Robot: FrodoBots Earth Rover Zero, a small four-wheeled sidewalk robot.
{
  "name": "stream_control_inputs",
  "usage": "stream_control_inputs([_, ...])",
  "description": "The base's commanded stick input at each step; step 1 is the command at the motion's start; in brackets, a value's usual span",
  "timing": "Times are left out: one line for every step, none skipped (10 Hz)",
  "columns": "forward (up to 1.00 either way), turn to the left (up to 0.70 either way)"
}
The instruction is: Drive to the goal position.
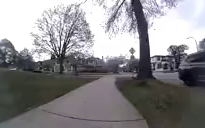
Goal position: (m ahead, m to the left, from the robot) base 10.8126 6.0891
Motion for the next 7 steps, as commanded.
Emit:
stream_control_inputs([1.0,0.0])
stream_control_inputs([1.0,0.0])
stream_control_inputs([1.0,0.0])
stream_control_inputs([1.0,0.0])
stream_control_inputs([1.0,0.0])
stream_control_inputs([1.0,0.0])
stream_control_inputs([1.0,0.0])
